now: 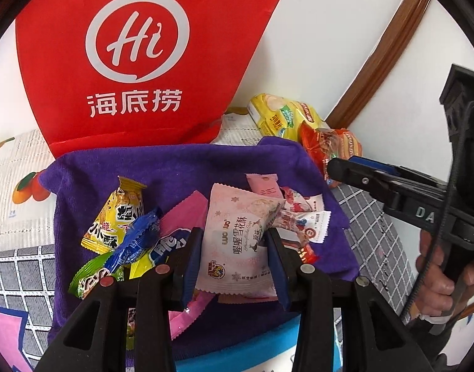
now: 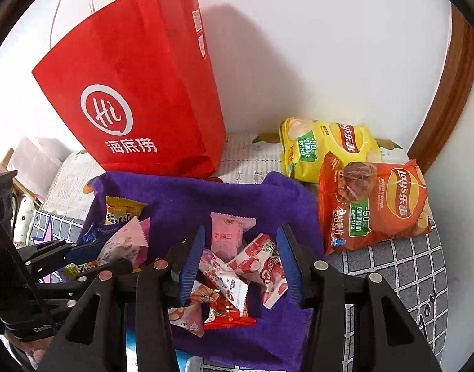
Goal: Organize snacks
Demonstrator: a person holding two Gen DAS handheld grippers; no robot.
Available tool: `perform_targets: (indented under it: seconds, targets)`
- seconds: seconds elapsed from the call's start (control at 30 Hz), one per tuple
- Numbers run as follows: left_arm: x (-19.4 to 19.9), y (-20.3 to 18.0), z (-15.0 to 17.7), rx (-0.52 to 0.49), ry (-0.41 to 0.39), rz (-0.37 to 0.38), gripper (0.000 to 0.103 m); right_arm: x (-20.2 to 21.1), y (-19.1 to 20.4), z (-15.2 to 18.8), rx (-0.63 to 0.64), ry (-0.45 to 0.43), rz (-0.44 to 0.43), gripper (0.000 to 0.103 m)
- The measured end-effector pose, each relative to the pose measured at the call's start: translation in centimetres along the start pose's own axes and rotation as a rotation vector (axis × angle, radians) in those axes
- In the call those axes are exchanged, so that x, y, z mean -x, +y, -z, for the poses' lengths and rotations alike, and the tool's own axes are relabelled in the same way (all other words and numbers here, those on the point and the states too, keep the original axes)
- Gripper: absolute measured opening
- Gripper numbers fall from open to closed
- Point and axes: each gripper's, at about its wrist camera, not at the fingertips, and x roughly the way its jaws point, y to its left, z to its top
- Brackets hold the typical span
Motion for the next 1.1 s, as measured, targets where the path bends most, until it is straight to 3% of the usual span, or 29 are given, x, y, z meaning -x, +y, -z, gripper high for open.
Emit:
perform_targets:
  seconds: [0.4,0.7,0.97,1.1]
  targets:
    - [-0.2,0.1,-0.1,0.006,-0.015,-0.013,0.043,-0.1,0.0,0.0,-0.003,0.007,-0.006,0.048]
    - [0.4,0.4,-0.4,0.024,-0.017,-0.024,0.056,-0.1,0.2,0.1,-0.001,0.012,-0.009,0.048]
    - [1.9,1.2,-0.8,0.034,-0.036,-0.057,0.058,-0.6,1.2,0.1,0.014,0.016,-0.012,0.048]
    - [2.6,1.5,-1.0,0.033,-0.037,-0.065,0.063,-1.1,1.8,0.1,0.019,0.018,0.018,0.048]
